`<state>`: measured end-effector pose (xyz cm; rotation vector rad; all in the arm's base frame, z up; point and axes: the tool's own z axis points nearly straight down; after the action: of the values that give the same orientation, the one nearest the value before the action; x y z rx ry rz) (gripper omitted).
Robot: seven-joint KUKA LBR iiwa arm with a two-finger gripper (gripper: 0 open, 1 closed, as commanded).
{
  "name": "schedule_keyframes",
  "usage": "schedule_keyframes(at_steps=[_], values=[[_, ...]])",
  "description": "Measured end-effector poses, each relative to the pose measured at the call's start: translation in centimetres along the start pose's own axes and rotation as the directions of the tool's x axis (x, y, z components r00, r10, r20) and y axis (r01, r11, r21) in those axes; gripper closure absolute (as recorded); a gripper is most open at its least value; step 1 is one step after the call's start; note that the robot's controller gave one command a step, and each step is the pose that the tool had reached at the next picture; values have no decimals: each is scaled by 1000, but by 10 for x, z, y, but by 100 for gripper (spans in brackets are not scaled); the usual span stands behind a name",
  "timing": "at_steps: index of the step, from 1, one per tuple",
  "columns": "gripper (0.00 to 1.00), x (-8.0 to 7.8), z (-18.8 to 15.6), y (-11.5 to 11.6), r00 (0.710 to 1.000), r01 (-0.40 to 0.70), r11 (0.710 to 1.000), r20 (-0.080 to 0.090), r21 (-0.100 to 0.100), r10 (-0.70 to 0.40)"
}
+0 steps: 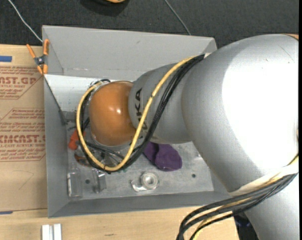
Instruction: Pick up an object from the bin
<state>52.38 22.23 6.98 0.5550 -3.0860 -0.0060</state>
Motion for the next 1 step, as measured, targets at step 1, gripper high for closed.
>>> schedule_keyframes(at_steps=[1], values=[[100, -11, -1, -82, 930, -366, 930, 10, -3, 366]])
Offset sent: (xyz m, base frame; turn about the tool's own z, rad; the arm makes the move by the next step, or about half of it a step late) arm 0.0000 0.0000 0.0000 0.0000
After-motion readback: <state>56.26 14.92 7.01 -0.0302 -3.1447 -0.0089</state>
